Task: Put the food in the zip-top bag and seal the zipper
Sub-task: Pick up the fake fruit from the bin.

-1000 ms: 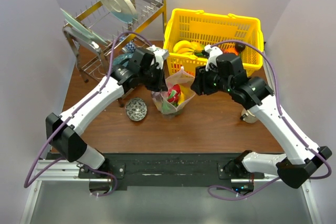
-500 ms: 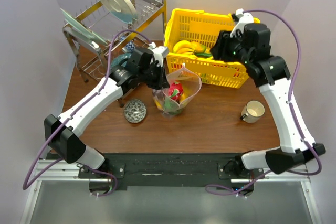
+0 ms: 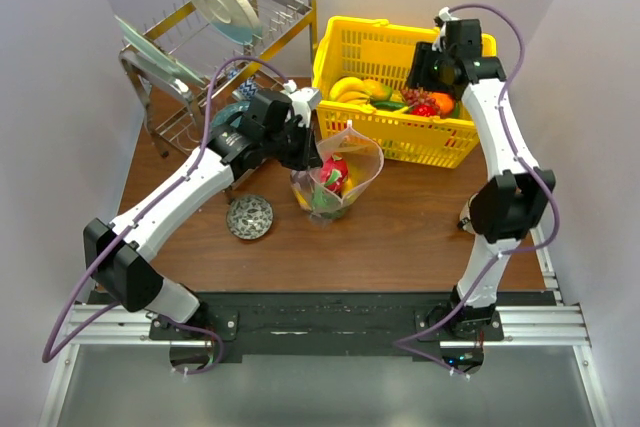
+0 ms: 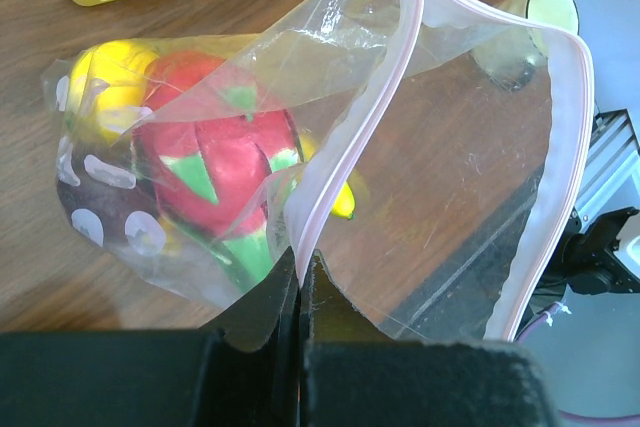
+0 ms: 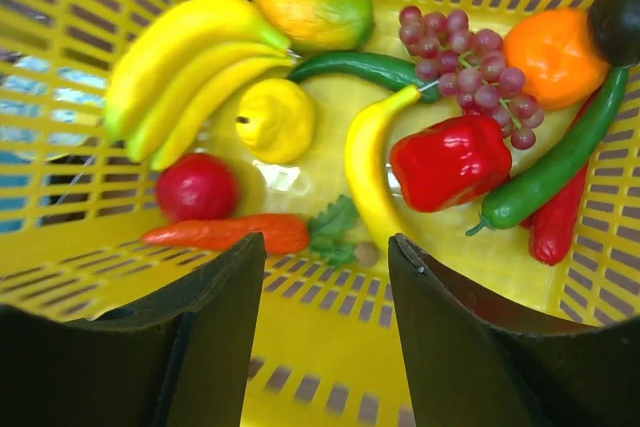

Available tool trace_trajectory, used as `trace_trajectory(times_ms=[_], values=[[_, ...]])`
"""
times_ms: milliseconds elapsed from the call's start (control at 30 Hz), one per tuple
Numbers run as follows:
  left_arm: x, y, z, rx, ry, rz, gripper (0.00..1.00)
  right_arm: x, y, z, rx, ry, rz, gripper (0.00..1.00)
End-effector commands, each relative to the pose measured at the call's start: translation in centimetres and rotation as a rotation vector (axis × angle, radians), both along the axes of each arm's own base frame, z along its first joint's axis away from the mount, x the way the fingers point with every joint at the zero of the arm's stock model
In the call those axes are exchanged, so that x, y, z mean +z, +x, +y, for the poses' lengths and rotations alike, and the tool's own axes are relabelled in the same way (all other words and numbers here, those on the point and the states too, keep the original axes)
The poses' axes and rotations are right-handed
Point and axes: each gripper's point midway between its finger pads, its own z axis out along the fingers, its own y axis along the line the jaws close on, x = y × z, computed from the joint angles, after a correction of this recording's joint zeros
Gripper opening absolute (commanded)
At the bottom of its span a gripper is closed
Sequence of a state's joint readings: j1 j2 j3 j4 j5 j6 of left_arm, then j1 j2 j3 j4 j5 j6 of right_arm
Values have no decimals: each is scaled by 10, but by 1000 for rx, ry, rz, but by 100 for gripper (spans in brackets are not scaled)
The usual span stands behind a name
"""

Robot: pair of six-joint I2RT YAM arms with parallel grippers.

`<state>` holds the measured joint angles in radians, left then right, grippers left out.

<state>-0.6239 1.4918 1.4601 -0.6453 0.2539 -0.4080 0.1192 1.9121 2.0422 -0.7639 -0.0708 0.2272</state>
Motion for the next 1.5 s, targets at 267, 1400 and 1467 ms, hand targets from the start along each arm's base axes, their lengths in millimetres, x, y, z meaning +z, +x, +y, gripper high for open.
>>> trace_trajectory(times_ms=[267,1400,1467], values=[[39,4,2,0,-43,-90,0,-129,18,16,57,36,285,69],[34,0,7,9,-37,-89,0,-46,14,21,97,66,104,15],[34,0,7,9,-40,-86,0,-23,11,21,99,69,52,15]])
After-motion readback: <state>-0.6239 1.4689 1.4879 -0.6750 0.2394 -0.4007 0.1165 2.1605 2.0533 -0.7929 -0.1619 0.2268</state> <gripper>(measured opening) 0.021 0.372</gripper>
